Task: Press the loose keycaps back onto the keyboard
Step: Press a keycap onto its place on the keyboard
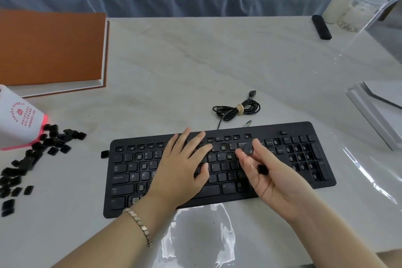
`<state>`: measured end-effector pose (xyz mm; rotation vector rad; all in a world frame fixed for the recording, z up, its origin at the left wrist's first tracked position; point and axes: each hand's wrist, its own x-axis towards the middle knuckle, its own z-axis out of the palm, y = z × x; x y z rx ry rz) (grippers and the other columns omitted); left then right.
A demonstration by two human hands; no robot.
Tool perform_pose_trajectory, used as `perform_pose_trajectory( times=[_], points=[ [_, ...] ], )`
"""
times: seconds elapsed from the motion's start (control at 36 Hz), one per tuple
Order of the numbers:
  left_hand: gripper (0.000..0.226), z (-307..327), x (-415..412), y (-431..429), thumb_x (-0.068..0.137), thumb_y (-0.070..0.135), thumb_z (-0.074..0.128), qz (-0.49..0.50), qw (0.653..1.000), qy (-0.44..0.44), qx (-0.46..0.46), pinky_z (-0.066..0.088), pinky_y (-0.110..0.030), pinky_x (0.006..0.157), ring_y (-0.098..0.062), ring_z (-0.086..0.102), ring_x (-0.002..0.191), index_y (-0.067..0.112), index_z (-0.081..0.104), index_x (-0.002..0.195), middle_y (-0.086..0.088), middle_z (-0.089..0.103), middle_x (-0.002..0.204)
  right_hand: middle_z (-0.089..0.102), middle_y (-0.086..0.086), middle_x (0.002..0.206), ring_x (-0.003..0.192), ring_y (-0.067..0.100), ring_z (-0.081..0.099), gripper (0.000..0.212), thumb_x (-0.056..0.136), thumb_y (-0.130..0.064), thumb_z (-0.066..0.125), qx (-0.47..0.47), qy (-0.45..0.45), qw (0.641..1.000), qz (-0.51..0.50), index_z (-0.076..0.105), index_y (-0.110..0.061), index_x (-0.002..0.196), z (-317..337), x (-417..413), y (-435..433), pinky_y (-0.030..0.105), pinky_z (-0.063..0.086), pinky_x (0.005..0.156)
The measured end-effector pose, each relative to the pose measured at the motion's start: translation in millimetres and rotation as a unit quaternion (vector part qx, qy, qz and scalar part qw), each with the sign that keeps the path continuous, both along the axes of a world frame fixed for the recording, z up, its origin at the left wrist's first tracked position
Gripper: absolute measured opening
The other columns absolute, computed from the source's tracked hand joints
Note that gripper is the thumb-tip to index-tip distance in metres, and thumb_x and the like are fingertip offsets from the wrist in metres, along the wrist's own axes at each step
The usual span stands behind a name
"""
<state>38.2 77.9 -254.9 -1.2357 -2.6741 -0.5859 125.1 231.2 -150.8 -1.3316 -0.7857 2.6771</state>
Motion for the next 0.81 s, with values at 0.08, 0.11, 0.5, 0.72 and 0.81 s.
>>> perform_pose_trajectory(
  times=[0.08,0.11,0.5,0.72,0.81],
  points=[
    [0.039,0,0,0,0.084,0.029,0.045,0.001,1.0,0.0,0.001,0.028,-0.046,0.108,-0.034,0.047,0.128,0.016,0.066,0.113,-0.005,0.058,0.132,0.062,0.016,0.067,0.053,0.014,0.067,0.028,0.072,-0.016,0.065,0.022,-0.001,1.0,0.01,0.06,0.002,0.051,-2,1,0,0.017,0.052,0.042],
    [0.039,0,1,0,0.084,0.028,0.045,0.001,1.0,0.0,0.003,0.028,-0.046,0.108,-0.034,0.047,0.128,0.016,0.066,0.113,-0.005,0.058,0.132,0.06,0.014,0.066,0.051,0.012,0.065,0.028,0.073,-0.018,0.064,0.044,-0.003,0.999,0.025,0.06,0.001,0.053,-4,2,0,0.016,0.05,0.042],
    [0.039,2,2,0,0.085,0.029,0.043,-0.002,1.0,-0.006,-0.002,0.025,-0.045,0.109,-0.035,0.046,0.128,0.015,0.066,0.113,-0.007,0.058,0.132,0.04,0.002,0.065,0.054,0.007,0.036,0.019,0.093,-0.007,0.052,0.358,-0.028,0.913,0.194,0.068,-0.018,0.093,-31,21,11,0.014,0.035,0.049],
    [0.042,6,3,-6,0.088,0.028,0.041,-0.013,0.999,-0.009,-0.036,0.026,-0.041,0.108,-0.034,0.048,0.127,0.013,0.064,0.119,-0.01,0.057,0.132,0.042,0.003,0.063,0.052,0.005,0.043,0.011,0.086,-0.011,0.062,0.374,-0.018,0.901,0.219,0.068,-0.018,0.091,-32,19,4,0.013,0.04,0.049],
    [0.045,8,3,-22,0.091,0.029,0.038,0.004,0.999,-0.036,-0.034,0.03,-0.042,0.109,-0.025,0.044,0.131,0.014,0.056,0.128,-0.009,0.053,0.137,0.059,-0.006,0.059,0.06,0.005,0.051,0.016,0.087,-0.012,0.06,0.42,-0.023,0.874,0.243,0.064,-0.024,0.099,-36,15,1,0.018,0.046,0.062]
  ],
)
